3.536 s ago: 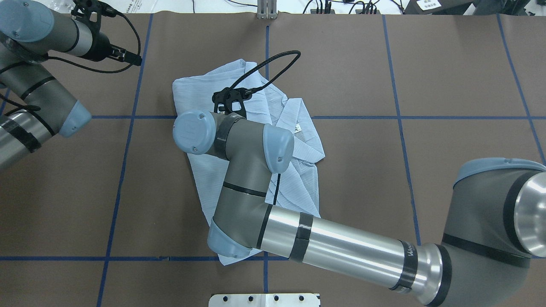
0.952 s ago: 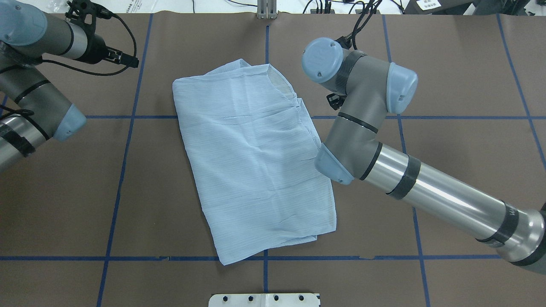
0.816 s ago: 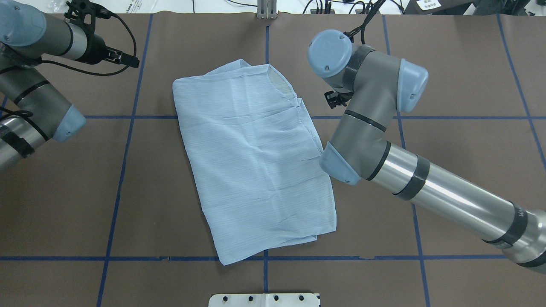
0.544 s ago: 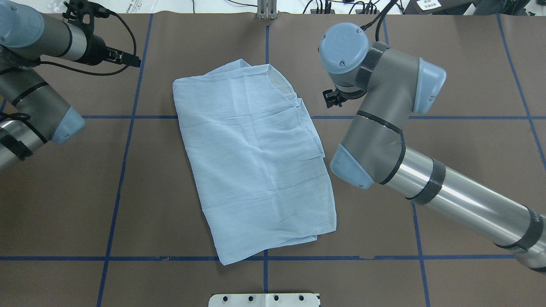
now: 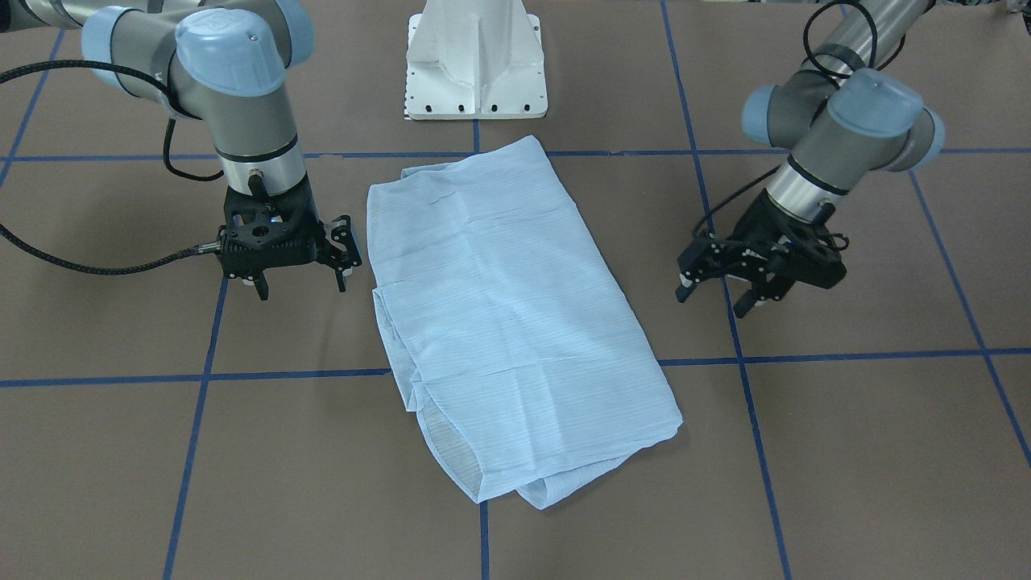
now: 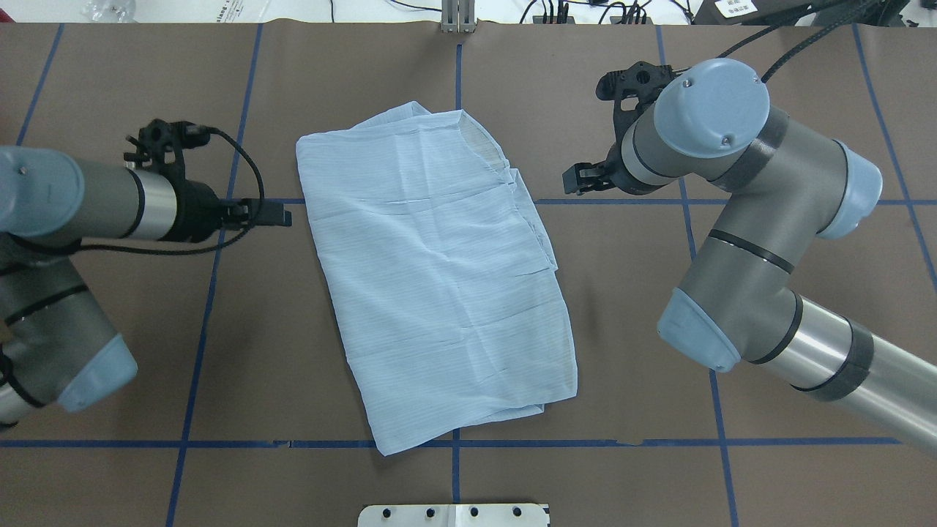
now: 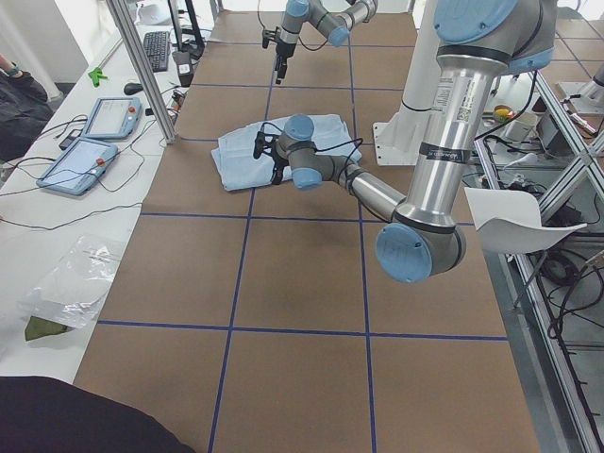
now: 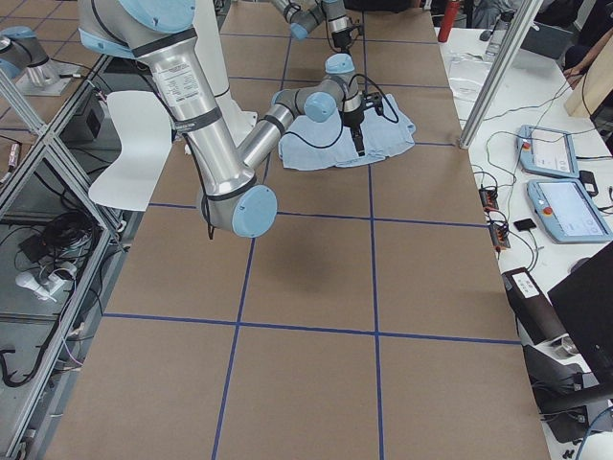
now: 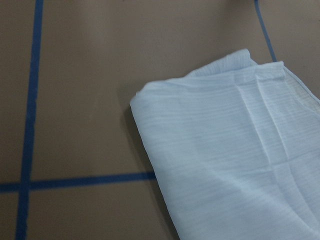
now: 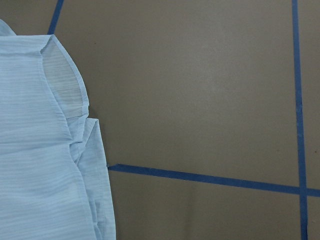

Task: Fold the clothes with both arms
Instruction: 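Lower the left gripper to the folded shirt's edge nearest the robot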

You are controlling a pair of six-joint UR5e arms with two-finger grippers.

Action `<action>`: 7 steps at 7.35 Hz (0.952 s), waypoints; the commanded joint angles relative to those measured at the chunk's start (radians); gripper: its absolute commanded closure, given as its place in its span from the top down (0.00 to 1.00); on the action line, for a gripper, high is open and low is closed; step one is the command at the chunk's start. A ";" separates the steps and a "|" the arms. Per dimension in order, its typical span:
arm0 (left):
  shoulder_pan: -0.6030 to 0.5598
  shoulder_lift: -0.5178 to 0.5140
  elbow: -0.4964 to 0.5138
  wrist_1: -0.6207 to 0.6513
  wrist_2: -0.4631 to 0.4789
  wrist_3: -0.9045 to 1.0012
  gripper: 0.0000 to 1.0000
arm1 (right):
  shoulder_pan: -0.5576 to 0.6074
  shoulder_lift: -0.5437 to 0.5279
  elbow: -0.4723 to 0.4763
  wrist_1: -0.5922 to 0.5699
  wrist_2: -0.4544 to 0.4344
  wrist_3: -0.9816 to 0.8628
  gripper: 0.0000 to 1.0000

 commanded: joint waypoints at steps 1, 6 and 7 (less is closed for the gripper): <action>0.219 0.019 -0.139 0.201 0.178 -0.245 1.00 | -0.001 -0.007 0.003 0.013 0.002 0.035 1.00; 0.424 -0.065 -0.125 0.263 0.257 -0.526 0.93 | -0.003 -0.005 0.003 0.014 0.000 0.035 1.00; 0.429 -0.069 -0.122 0.263 0.256 -0.526 0.92 | -0.003 -0.004 0.001 0.014 0.000 0.035 1.00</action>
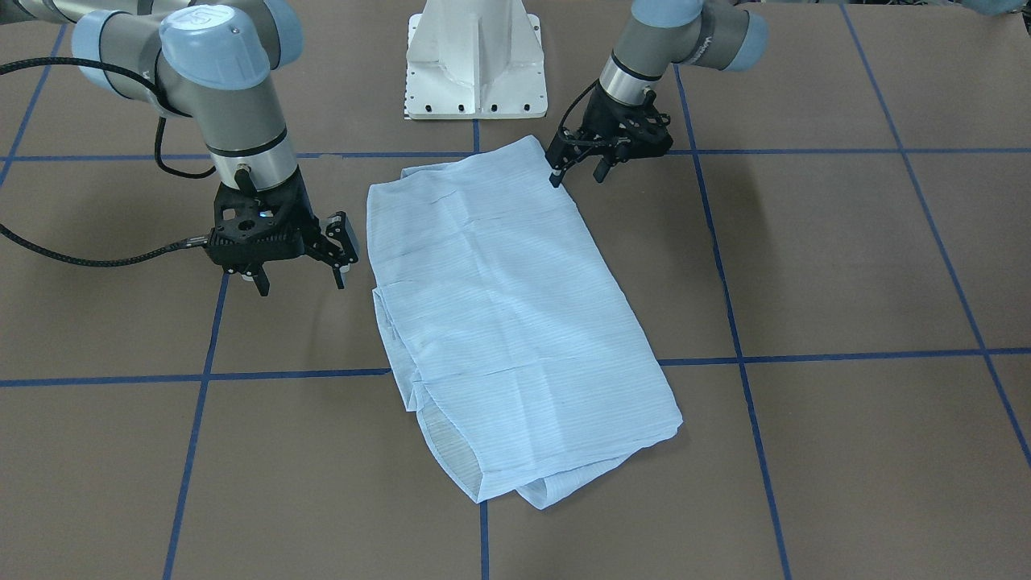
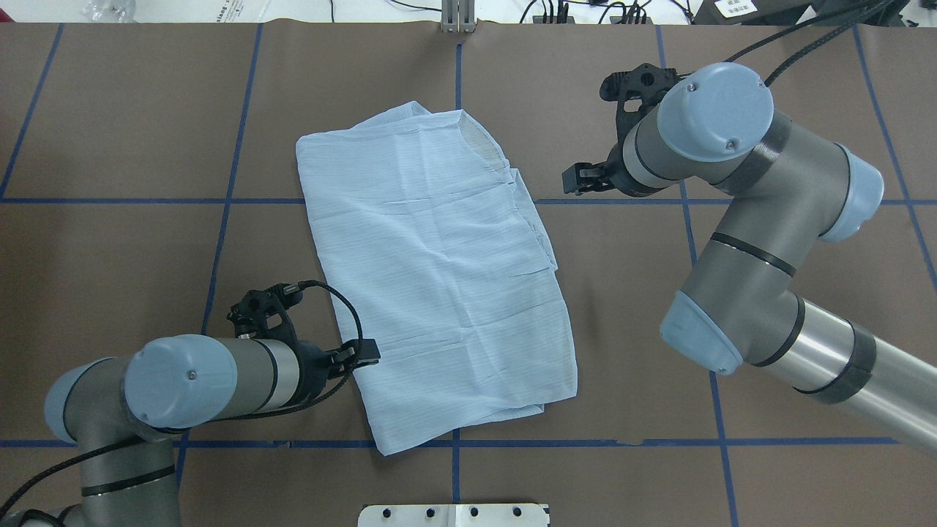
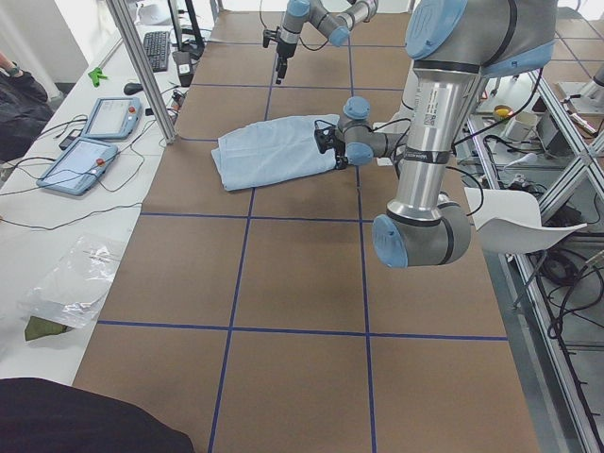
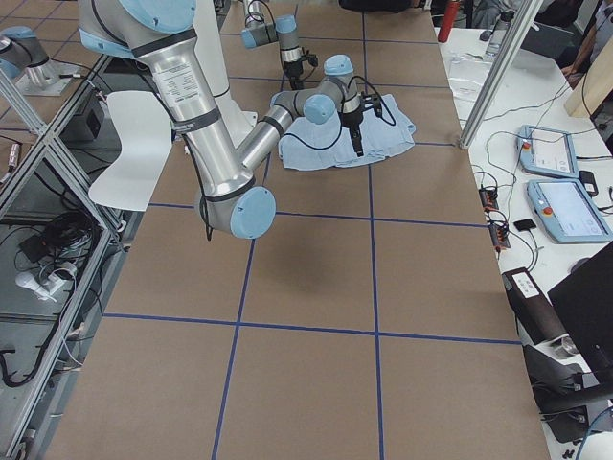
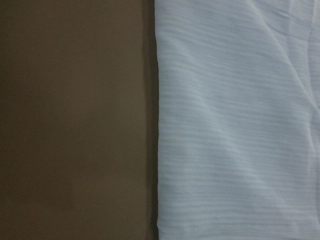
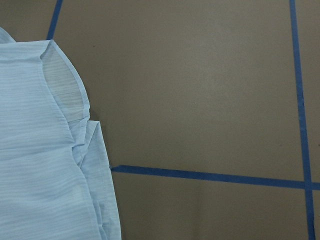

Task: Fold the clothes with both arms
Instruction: 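Lower the left gripper to the folded shirt's edge nearest the robot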

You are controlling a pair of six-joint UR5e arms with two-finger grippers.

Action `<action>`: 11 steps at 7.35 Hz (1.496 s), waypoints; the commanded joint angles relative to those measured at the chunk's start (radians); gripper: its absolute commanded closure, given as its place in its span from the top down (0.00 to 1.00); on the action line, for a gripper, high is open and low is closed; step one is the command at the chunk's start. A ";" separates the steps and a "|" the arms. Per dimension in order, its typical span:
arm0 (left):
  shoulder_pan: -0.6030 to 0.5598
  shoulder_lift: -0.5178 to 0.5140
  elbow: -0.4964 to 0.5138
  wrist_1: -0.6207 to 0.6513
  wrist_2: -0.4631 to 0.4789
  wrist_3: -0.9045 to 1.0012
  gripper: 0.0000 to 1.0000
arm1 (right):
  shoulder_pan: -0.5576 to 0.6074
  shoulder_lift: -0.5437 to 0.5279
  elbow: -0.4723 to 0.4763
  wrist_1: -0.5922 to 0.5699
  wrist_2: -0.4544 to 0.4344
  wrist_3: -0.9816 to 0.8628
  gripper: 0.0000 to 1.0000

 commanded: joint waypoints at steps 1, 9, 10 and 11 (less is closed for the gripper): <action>0.036 -0.013 0.004 0.011 0.004 -0.009 0.86 | -0.001 0.001 -0.001 0.000 0.000 0.000 1.00; 0.119 -0.046 0.037 0.014 0.007 -0.010 0.74 | -0.001 0.000 -0.002 0.000 0.000 -0.002 1.00; 0.119 -0.046 0.046 0.014 0.008 -0.010 0.74 | -0.001 0.000 -0.002 0.000 0.000 -0.002 1.00; 0.120 -0.046 0.047 0.014 0.008 -0.010 0.74 | -0.001 0.000 -0.002 0.000 0.000 -0.002 1.00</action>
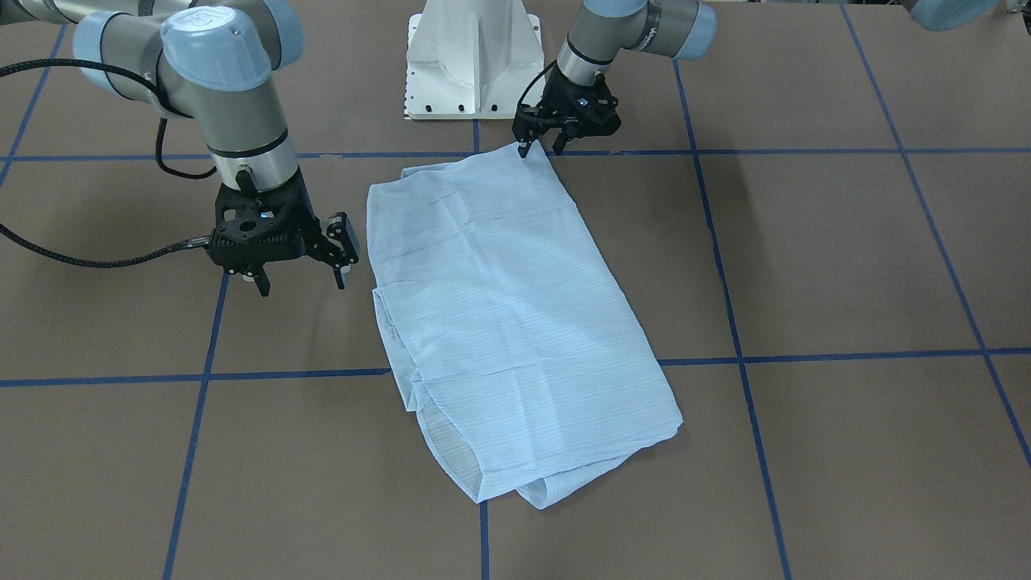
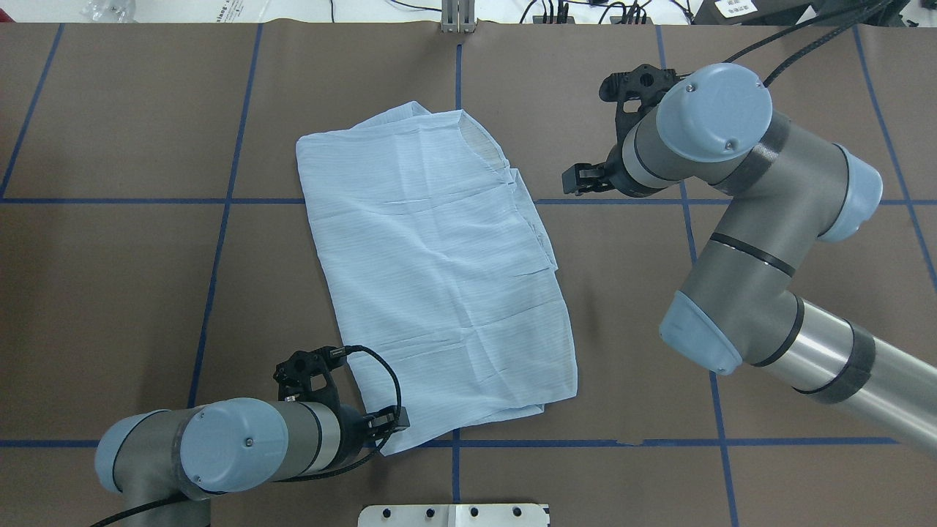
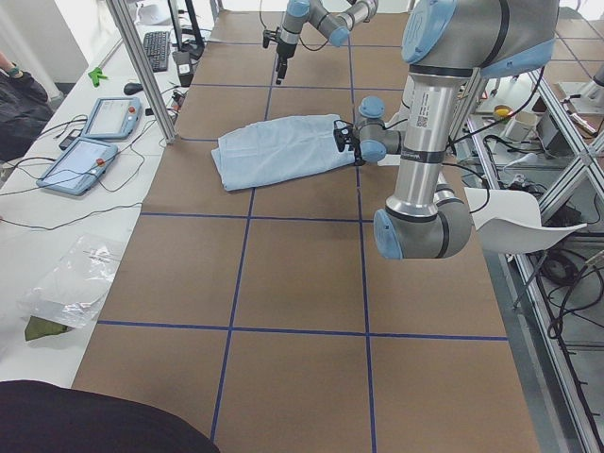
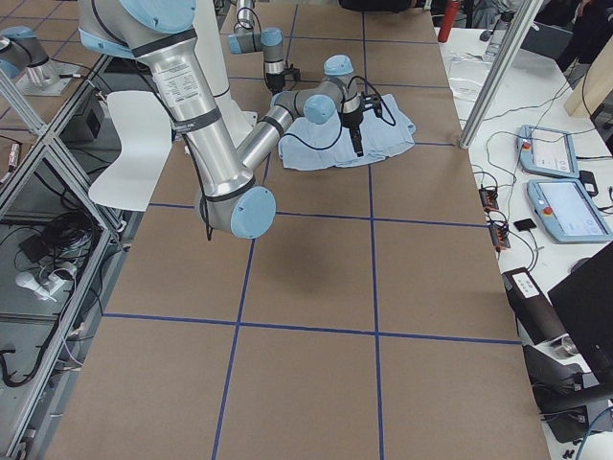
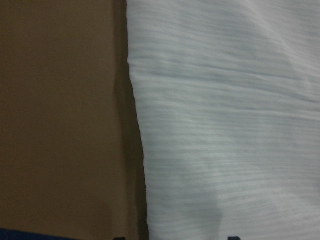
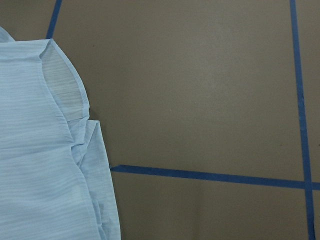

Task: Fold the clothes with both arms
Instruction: 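Lower the right gripper to the near edge beside the left gripper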

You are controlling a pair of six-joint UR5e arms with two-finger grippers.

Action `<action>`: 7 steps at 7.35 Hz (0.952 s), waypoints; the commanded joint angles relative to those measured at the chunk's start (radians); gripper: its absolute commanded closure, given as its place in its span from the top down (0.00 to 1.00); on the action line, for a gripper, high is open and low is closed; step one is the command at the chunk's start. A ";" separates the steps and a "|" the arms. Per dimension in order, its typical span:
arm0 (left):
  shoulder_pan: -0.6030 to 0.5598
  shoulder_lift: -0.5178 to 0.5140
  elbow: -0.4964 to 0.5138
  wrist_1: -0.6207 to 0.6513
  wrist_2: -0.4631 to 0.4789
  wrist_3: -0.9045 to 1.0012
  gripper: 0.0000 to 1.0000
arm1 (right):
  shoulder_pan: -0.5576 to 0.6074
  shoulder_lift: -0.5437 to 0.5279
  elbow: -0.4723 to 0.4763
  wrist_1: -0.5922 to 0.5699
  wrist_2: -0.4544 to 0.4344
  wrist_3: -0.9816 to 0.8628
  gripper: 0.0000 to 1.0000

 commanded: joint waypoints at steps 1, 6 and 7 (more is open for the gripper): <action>0.002 -0.004 0.007 0.000 0.001 0.000 0.73 | 0.000 0.000 0.000 0.000 0.000 0.000 1.00; 0.010 -0.011 0.007 -0.002 0.002 -0.006 0.00 | 0.000 0.000 0.000 0.000 0.000 0.002 1.00; 0.007 -0.010 0.007 0.000 0.010 -0.005 0.00 | 0.000 -0.002 0.002 0.000 0.000 0.006 1.00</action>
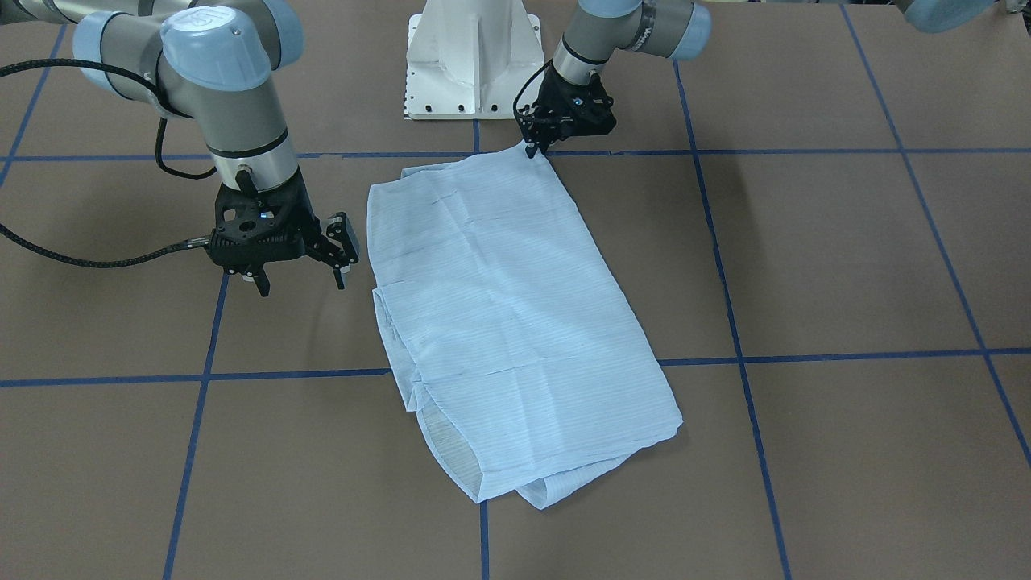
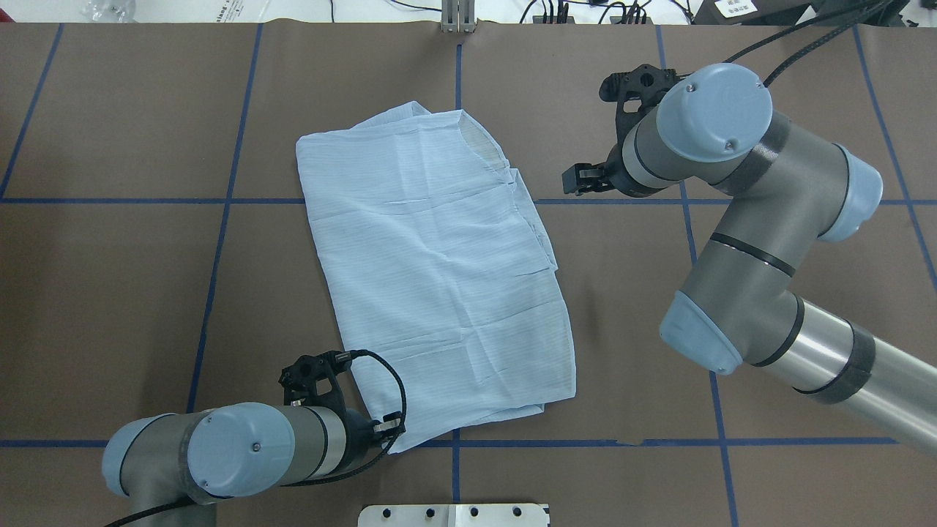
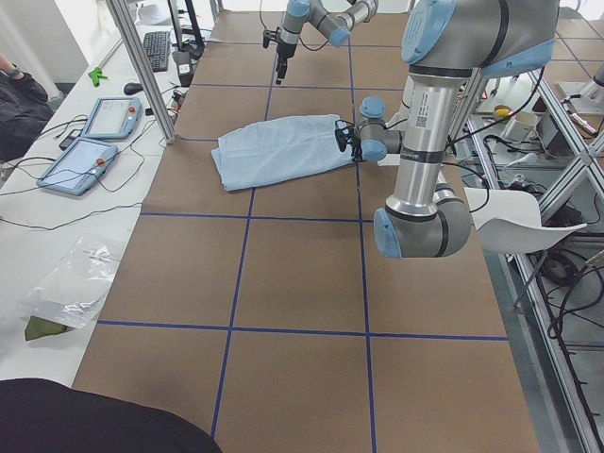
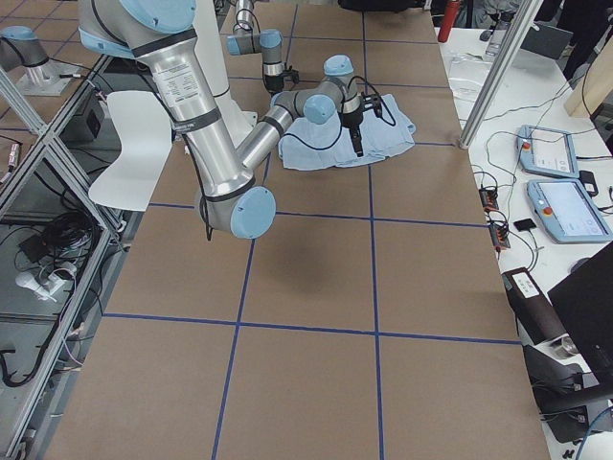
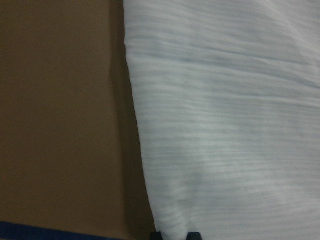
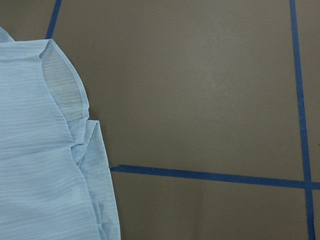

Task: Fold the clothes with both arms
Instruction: 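Lower the right gripper to the near edge beside the left gripper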

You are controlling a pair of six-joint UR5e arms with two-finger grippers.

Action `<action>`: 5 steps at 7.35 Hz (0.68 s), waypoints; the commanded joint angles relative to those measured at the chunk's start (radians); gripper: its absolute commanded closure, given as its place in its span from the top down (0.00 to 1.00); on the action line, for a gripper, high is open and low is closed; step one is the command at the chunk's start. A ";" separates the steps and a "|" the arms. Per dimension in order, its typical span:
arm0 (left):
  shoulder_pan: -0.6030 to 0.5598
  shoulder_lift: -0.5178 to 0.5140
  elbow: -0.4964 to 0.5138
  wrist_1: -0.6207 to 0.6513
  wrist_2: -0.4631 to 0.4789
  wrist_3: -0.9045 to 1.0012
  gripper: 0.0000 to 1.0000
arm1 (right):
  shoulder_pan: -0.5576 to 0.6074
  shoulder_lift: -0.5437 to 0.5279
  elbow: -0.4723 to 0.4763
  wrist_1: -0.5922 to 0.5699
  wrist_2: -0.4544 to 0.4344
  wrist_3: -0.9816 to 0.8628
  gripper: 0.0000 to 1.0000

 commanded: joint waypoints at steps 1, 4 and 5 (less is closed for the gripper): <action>-0.011 0.003 -0.009 0.001 0.008 0.012 0.00 | -0.009 -0.001 0.006 0.003 0.002 0.109 1.00; -0.042 0.010 -0.049 0.001 0.000 0.053 0.00 | -0.145 0.000 0.038 0.005 -0.071 0.471 0.98; -0.048 0.010 -0.049 0.001 0.000 0.053 0.00 | -0.225 0.000 0.064 0.005 -0.130 0.604 0.97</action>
